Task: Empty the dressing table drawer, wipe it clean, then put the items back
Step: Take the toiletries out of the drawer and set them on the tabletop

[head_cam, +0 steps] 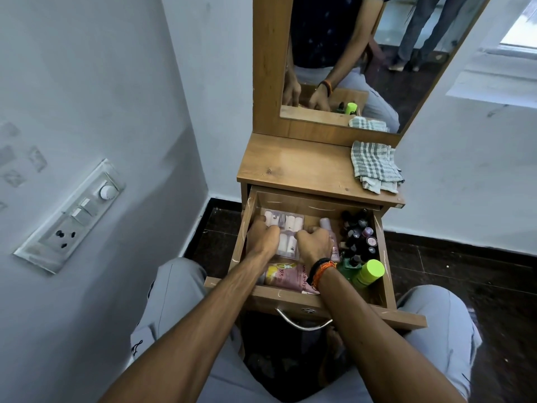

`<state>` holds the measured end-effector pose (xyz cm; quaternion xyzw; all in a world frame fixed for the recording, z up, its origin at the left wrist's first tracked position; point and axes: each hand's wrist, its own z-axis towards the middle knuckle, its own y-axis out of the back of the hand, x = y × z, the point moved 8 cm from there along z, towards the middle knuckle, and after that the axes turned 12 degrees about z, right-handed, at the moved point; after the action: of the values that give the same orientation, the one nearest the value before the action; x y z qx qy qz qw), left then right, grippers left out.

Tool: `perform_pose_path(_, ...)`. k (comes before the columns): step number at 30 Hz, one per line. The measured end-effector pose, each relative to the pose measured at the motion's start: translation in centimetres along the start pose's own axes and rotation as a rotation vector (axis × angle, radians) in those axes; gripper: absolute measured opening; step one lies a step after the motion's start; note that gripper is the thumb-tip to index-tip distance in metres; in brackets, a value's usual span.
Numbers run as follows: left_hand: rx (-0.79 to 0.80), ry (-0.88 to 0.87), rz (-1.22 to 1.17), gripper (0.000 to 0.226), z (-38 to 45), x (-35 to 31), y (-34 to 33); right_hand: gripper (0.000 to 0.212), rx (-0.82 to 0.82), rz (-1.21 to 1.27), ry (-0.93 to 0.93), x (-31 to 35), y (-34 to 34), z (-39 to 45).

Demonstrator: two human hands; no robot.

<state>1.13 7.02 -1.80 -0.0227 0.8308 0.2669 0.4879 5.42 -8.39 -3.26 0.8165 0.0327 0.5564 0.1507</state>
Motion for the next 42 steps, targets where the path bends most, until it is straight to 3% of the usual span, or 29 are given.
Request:
perform_pose_path(4,-0.009,-0.046,0.054,0.024,-0.3,-0.7,0.0,0.017,-0.029,0.048,0.005,0.3,0.3,-0.1)
perform_pose_path(8,-0.032,-0.076,0.100,0.042,-0.6,-1.8,-0.2,0.022,-0.038,0.046,0.008,0.5,0.5,-0.4)
perform_pose_path(14,-0.102,-0.135,0.064,0.028,-1.2,-3.5,1.0,0.013,-0.069,0.153,0.003,0.8,1.3,-0.2)
perform_pose_path(24,-0.265,-0.028,-0.308,0.025,-2.0,-2.0,3.3,0.015,-0.055,0.273,0.138,2.9,2.5,-2.4)
perform_pose_path(30,-0.301,-0.123,-0.477,0.019,-0.7,-5.2,6.0,0.014,-0.039,0.339,0.297,8.2,2.1,-2.2)
perform_pose_path(36,-0.198,-0.185,-0.336,0.021,2.5,-9.0,7.0,0.011,-0.049,0.315,0.315,12.6,1.1,0.5)
perform_pose_path(42,-0.192,-0.215,-0.269,0.025,6.7,-12.5,8.8,0.007,-0.064,0.179,0.321,15.9,-2.3,3.8)
